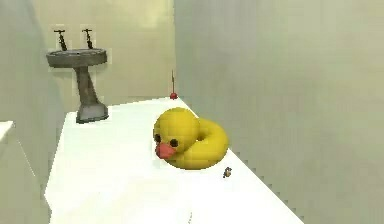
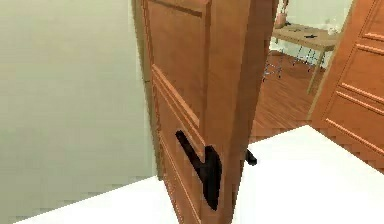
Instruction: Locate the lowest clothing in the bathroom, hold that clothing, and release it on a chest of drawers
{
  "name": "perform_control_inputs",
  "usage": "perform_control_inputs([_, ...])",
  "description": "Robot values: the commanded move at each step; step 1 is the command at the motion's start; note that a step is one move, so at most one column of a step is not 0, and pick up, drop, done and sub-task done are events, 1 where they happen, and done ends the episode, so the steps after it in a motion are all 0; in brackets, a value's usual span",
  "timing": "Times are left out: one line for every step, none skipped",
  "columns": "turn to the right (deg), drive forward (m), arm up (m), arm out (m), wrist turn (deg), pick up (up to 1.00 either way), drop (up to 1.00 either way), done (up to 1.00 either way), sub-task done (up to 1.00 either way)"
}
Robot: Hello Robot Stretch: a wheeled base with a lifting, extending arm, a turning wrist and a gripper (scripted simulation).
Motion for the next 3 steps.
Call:
perform_control_inputs([-45.0,0.00,0.00,0.00,0.0,0.00,0.00,0.00,0.00])
perform_control_inputs([-45.0,0.00,0.00,0.00,0.0,0.00,0.00,0.00,0.00])
perform_control_inputs([-33.0,0.00,0.00,0.00,0.0,0.00,0.00,0.00,0.00])
